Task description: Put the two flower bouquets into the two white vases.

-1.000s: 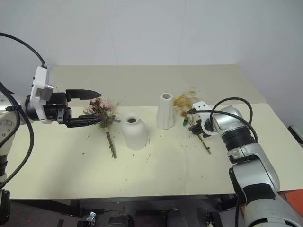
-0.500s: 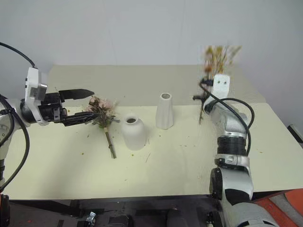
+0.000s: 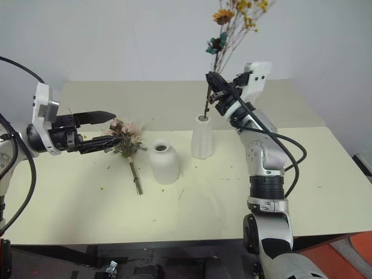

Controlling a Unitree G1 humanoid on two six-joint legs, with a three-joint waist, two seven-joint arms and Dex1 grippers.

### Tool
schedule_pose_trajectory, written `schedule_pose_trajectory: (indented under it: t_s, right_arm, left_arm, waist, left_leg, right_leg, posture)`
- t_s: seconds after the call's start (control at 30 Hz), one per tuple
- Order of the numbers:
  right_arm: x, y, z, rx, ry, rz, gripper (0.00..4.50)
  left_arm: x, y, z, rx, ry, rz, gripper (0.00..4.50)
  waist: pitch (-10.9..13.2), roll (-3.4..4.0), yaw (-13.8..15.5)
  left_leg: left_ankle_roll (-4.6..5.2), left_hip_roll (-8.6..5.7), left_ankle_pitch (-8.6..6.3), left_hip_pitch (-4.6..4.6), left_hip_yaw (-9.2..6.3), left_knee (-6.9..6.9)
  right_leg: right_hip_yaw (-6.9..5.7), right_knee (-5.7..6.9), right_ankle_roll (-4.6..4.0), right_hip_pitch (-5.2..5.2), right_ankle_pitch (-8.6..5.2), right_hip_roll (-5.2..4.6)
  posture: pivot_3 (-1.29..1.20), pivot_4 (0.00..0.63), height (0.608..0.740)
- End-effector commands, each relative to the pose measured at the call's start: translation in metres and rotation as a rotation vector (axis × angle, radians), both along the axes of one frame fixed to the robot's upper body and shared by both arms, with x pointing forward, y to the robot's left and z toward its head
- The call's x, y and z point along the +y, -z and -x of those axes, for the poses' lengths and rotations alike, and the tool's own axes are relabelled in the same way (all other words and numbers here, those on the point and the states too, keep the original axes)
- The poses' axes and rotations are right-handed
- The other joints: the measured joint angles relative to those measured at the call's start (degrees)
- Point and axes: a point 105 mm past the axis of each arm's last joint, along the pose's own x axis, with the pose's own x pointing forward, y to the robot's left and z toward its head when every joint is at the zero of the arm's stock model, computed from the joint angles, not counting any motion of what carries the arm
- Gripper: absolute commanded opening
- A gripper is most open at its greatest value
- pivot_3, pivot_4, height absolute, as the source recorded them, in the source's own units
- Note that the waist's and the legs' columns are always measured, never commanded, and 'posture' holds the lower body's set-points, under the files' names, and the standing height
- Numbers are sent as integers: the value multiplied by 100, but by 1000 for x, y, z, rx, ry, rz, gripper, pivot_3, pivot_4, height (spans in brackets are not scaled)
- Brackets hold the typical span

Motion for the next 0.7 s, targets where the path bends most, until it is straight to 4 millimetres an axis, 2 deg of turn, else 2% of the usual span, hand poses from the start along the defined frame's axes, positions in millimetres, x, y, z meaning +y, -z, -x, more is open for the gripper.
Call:
schedule_pose_trajectory:
  t_s: [0.03,0.27,0.7]
  right_arm:
    - [6,-18,12,-120,-27,-14,43]
    - [11,-10,2,-130,-4,7,43]
    - [7,-2,-8,-144,54,-4,43]
  left_arm:
    - [3,-14,6,-57,-13,1,4500]
    - [2,-14,7,-65,-14,6,4500]
    - [3,-12,9,-69,-22,11,4500]
  waist:
    - [0,0,3]
    - [0,0,4]
    - [1,1,1]
  left_leg:
    - [0,0,0,-1,0,0]
    - [-1,-1,0,0,0,0]
    - [-1,-1,1,1,0,0]
  right_leg:
    - [0,-1,0,0,0,-1]
    - [0,-1,-1,0,1,-2]
    - [0,1,-2,0,1,-1]
  posture:
    - [0,150,740]
    - [0,150,740]
    - [0,150,740]
